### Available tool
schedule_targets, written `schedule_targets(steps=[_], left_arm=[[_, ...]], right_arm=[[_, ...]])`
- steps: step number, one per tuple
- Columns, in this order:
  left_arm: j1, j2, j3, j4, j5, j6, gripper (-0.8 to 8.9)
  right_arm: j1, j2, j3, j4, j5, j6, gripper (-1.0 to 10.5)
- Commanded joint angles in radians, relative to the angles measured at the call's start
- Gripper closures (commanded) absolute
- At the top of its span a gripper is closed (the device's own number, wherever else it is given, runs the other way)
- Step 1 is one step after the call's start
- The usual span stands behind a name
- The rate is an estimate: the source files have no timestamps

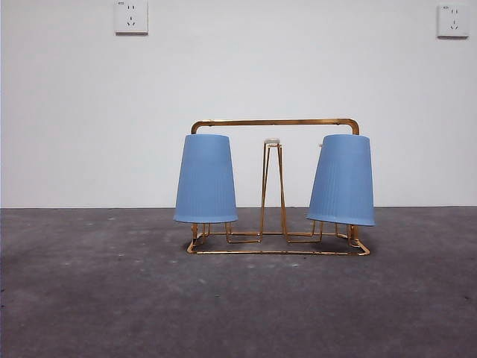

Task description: Pick up cup 1,put cup 1 in the cup rack,pick up cup 2,put cup 2 in the cup rack

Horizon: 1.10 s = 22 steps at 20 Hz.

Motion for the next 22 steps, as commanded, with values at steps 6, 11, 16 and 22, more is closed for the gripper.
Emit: schedule_targets(steps=[6,11,16,22], left_arm=[[0.069,-0.282,-0.414,0.031,0.005,-0.115,8.17],[0.074,-0.341,-0.469,-0.059,0.002,-0.157,8.17],[0.078,-0.341,-0.469,-0.073,0.058,-0.205,8.17],[0.080,-0.324,-0.469,-0.074,0.058,-0.205,8.17]], right_arm=[[0.000,0.002,-0.004,-0.019,0.000,0.011,9.5],[0.000,0.002,-0.004,-0.019,0.000,0.011,9.5],[0.000,0.002,-0.004,-0.019,0.001,0.011,9.5],[0.000,0.002,-0.004,-0.019,0.000,0.011,9.5]])
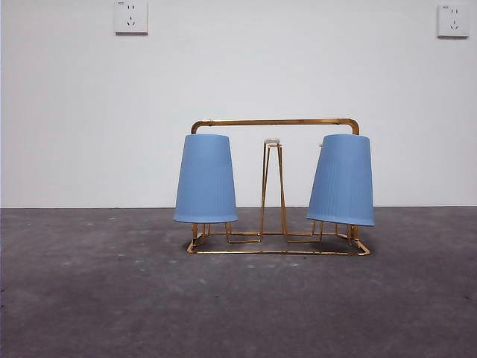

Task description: Pick up cup 1,put cup 1 in the cup rack,pick up cup 2,put cup 2 in the cup rack

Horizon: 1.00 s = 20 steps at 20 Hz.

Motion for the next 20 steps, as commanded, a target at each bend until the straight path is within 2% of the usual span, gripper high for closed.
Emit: schedule_targets(steps=[1,8,9,11,13,14,16,20], left_arm=[[0.003,0.005,-0.010,0.006,0.005,-0.007,8.17],[0.003,0.030,-0.010,0.006,0.005,-0.007,8.17],[0.003,0.034,-0.010,0.006,0.005,-0.007,8.17],[0.003,0.042,-0.010,0.006,0.005,-0.007,8.17],[0.003,0.047,-0.010,0.006,0.005,-0.007,8.17],[0.003,0.047,-0.010,0.006,0.005,-0.007,8.17],[0.003,0.047,-0.010,0.006,0.005,-0.007,8.17],[0.003,0.047,-0.010,0.006,0.005,-0.007,8.17]], right_arm=[[0.000,0.001,-0.004,-0.019,0.000,0.011,9.5],[0.000,0.001,-0.004,-0.016,0.009,0.010,9.5],[-0.001,0.000,-0.004,-0.016,0.035,0.008,9.5],[-0.014,0.000,-0.004,-0.017,0.152,0.007,9.5],[-0.106,0.000,-0.004,-0.014,0.221,-0.011,9.5],[-0.176,0.000,-0.004,-0.006,0.214,-0.023,9.5],[-0.370,-0.015,-0.017,0.076,0.105,-0.017,9.5],[-0.654,-0.146,-0.203,0.446,-0.121,-0.069,9.5]])
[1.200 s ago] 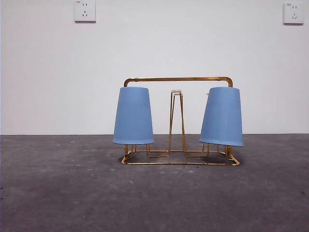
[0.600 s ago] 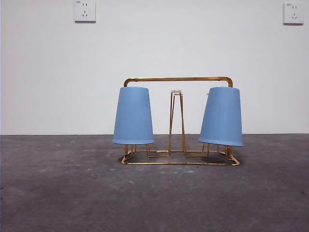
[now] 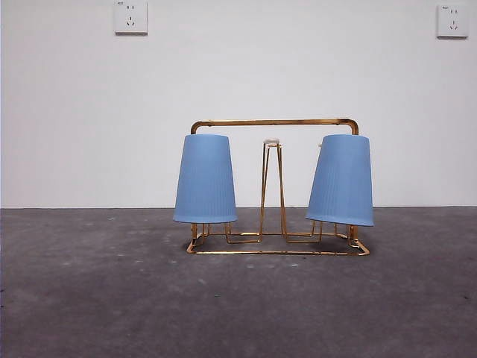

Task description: Pick up cup 1,put cup 1 in the cup rack,pick up cup 2,put cup 2 in the cup rack

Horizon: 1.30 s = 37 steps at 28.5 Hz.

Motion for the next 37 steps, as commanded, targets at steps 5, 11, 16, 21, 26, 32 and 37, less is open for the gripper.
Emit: schedule_targets(steps=[5,11,16,21,26,32,37], left_arm=[[0.003,0.000,-0.010,0.006,0.005,-0.006,8.17],[0.003,0.000,-0.010,0.006,0.005,-0.006,8.17],[0.003,0.000,-0.010,0.006,0.005,-0.006,8.17],[0.003,0.000,-0.010,0.006,0.005,-0.006,8.17],[0.003,0.001,-0.010,0.006,0.005,-0.006,8.17],[0.003,0.002,-0.010,0.006,0.005,-0.006,8.17],[0.003,0.002,-0.010,0.006,0.005,-0.006,8.17]], right_arm=[[-0.217,-0.282,-0.504,0.539,-0.171,-0.016,9.5],[-0.234,-0.433,-0.832,0.768,-0.163,-0.017,9.5],[-0.234,-0.520,-1.025,0.874,-0.162,-0.016,9.5],[-0.233,-0.571,-1.161,0.943,-0.162,-0.016,9.5],[-0.233,-0.571,-1.188,0.880,-0.126,-0.018,9.5],[-0.233,-0.571,-1.188,0.857,-0.111,-0.016,9.5],[-0.232,-0.571,-1.188,0.857,-0.110,0.027,9.5]])
